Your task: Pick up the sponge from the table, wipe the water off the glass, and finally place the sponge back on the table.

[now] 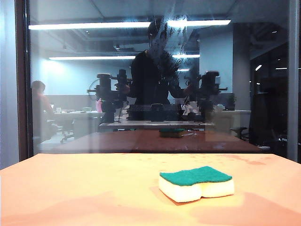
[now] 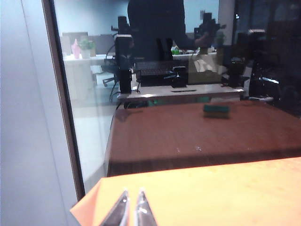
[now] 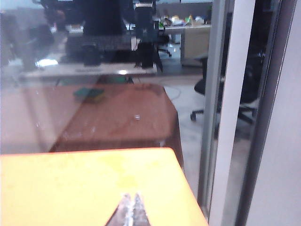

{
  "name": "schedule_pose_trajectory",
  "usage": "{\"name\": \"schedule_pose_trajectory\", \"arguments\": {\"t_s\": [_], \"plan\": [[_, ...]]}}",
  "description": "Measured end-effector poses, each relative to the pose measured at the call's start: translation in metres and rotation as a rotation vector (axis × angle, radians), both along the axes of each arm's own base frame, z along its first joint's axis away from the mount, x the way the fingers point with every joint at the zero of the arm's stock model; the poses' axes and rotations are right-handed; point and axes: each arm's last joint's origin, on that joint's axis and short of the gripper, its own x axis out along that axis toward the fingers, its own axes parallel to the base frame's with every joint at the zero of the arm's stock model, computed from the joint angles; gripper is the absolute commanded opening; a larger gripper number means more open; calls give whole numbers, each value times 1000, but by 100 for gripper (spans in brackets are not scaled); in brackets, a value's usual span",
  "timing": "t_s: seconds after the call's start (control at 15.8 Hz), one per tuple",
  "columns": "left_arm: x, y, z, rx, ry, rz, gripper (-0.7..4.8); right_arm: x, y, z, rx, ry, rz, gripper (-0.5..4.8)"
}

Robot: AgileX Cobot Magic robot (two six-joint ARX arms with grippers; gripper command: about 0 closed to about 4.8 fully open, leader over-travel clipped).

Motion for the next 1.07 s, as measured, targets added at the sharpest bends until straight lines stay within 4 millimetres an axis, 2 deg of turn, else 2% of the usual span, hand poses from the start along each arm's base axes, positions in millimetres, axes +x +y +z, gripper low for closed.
{"name": "schedule_pose_trajectory", "arguments": {"t_s": [0.19,0.57,0.82,1.07], "plan": [[0,0,-2,0,5,1,25,2,0,-8,-6,27,0,-9],[0,0,-2,0,5,0,25,2,0,-9,-23,22,-12,-9],[1,0,-3,0,21,0,25,5,1,-21,-54,61,2,-9],[1,0,-4,0,28,0,25,5,1,-22,-72,63,23,-9]]}}
